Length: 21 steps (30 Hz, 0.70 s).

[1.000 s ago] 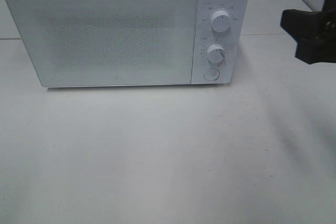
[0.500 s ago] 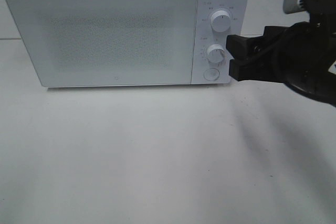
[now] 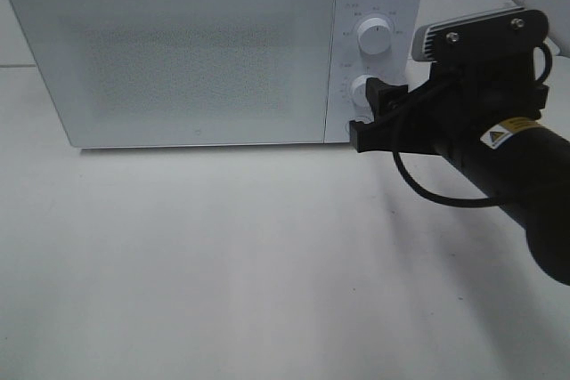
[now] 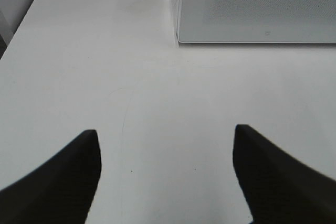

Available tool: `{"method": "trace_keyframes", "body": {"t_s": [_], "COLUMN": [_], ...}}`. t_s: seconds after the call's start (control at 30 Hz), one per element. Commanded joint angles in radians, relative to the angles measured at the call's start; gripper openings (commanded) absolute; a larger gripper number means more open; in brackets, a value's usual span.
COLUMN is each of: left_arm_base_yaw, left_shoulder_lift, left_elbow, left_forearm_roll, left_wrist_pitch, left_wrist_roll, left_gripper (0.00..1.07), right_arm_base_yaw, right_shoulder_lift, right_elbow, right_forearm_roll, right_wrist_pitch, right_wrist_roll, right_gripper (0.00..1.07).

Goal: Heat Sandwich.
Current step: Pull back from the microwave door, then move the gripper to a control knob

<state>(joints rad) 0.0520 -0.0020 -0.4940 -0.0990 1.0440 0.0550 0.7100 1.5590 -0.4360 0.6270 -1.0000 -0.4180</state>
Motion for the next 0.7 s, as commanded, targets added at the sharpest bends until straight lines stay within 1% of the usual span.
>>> {"method": "trace_keyframes", "body": {"t_s": [0.03, 0.07, 0.2, 0.37, 0.7], "left_arm_base_yaw": [-0.002, -0.002, -0.002, -0.002, -0.002], "left_shoulder_lift": [-0.018, -0.018, -0.018, -0.018, -0.018], "left_elbow": [0.003, 0.003, 0.003, 0.003, 0.003], "left_forearm_roll": [-0.003, -0.003, -0.003, -0.003, -0.003], "left_wrist_pitch": [-0.008, -0.008, -0.008, -0.008, -0.008], "left_wrist_roll": [-0.005, -0.005, -0.005, -0.005, -0.005], "left_gripper": [0.66, 0.66, 0.66, 0.66, 0.66], "right_arm_base_yaw": [0.003, 0.003, 0.003, 0.003, 0.003], "right_shoulder_lift": [0.057, 0.092, 0.157, 0.196, 0.271], "right_elbow": [-0.053, -0.074, -0.103, -0.137, -0.180], "right_forearm_roll": [-0.004, 0.005, 0.024, 0.071, 0.064], "right_wrist_pitch": [-0.018, -0.029, -0.087, -0.120, -0.122], "right_wrist_roll": [-0.006, 0.009, 0.031, 0.030, 0.033], "right_gripper": [0.66, 0.66, 0.66, 0.66, 0.66]}}
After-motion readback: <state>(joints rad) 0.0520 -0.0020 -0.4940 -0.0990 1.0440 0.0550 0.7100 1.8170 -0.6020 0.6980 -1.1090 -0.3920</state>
